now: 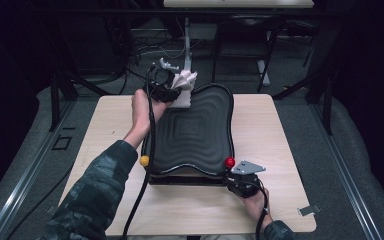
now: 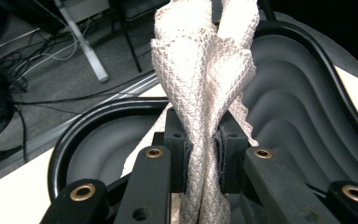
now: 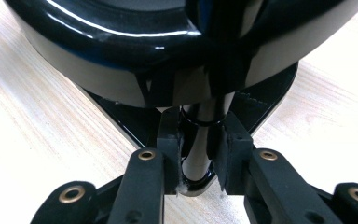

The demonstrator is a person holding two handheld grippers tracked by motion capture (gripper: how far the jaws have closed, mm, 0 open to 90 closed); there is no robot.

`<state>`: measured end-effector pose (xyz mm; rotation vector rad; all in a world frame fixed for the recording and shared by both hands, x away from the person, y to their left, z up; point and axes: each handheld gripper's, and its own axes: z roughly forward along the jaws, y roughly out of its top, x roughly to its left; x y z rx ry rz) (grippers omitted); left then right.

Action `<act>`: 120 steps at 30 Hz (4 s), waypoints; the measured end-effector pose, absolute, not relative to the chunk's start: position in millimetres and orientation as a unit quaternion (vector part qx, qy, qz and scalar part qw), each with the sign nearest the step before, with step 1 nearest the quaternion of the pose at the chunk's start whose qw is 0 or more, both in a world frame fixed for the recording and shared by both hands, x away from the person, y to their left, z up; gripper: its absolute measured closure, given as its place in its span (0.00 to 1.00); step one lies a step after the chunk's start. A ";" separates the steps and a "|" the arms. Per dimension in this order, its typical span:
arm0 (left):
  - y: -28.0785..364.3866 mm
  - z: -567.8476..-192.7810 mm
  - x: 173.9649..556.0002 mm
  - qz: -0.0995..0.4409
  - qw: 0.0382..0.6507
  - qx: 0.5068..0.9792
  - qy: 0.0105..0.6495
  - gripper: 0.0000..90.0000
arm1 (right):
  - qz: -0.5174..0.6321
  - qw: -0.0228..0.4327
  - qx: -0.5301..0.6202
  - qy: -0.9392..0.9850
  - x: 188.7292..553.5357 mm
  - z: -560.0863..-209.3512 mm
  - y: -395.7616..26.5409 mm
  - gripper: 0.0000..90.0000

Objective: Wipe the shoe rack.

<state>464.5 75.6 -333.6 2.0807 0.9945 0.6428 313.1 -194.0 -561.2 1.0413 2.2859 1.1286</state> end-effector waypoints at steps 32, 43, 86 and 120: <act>72.7 -359.0 509.2 0.246 0.323 0.796 0.449 0.84 | 0.402 0.194 0.371 0.815 313.0 -561.4 -193.7 0.83; 78.4 -353.8 500.6 0.261 0.349 0.788 0.434 0.84 | 0.401 0.194 0.370 0.815 313.0 -561.4 -193.5 0.83; 52.8 -337.1 497.0 0.258 0.345 0.814 0.389 0.85 | 0.397 0.197 0.369 0.817 313.1 -561.0 -192.8 0.83; 72.1 -362.9 515.2 0.304 0.292 0.792 0.441 0.86 | 0.397 0.195 0.373 0.816 312.4 -561.0 -192.1 0.83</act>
